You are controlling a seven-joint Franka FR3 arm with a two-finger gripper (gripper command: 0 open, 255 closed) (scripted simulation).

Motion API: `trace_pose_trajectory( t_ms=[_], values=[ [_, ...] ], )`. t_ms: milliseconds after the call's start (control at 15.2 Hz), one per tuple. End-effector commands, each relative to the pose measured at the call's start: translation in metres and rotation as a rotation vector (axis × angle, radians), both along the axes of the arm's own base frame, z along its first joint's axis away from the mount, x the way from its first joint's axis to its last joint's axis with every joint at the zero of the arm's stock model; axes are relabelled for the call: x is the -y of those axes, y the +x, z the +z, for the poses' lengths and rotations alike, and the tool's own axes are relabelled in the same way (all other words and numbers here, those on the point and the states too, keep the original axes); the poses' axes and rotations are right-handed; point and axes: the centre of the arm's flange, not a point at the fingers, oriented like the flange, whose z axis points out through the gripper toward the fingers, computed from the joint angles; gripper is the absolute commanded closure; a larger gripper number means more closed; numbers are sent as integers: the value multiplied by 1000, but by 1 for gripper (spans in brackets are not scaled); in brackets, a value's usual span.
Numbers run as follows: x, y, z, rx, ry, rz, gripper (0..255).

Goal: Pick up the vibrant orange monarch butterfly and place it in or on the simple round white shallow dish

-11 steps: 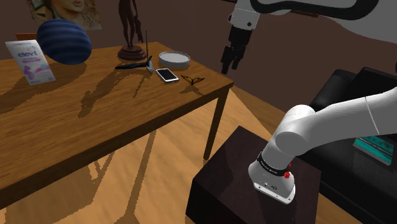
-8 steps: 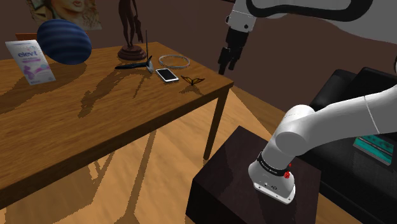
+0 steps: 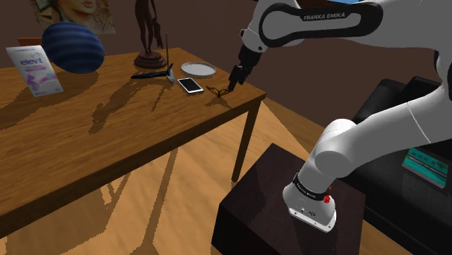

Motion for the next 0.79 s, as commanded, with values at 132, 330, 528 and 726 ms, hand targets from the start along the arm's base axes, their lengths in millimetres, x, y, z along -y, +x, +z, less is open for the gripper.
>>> trace_pose_trajectory(
  t_ms=[132, 330, 528, 726],
  values=[
    [-3, 37, -21, 106, 4, 46, 0],
    [-5, 44, -33, 116, 4, 51, 0],
    [-7, 49, -48, 116, 4, 51, 0],
    [-8, 54, -61, 116, 4, 51, 0]
  ],
)
